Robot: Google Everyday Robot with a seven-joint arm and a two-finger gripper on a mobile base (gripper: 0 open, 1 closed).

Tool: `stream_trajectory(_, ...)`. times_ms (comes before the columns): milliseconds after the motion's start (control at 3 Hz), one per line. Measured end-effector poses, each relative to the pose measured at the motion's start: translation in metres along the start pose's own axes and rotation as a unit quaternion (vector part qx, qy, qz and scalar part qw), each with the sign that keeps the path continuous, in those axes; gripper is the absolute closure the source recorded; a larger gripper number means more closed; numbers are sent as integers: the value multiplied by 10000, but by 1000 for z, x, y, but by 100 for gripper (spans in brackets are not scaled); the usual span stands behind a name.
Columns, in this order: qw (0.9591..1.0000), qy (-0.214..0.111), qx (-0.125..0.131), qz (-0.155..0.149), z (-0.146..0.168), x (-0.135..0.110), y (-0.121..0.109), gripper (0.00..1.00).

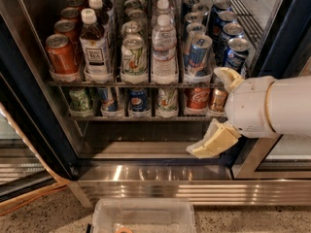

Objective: Pick redbull can from top shelf of fridge

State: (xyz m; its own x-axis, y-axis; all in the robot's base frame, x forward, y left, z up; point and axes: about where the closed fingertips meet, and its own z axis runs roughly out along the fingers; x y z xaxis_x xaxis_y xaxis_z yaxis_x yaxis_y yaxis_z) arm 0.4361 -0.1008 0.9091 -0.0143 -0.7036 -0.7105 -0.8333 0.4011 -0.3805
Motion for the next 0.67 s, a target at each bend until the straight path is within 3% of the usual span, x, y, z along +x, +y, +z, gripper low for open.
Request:
stream_trajectory(333,10000,-1,0,0,0,0,0,0)
stream_trajectory(667,9992,-312,246,-31,0,-5,-10,0)
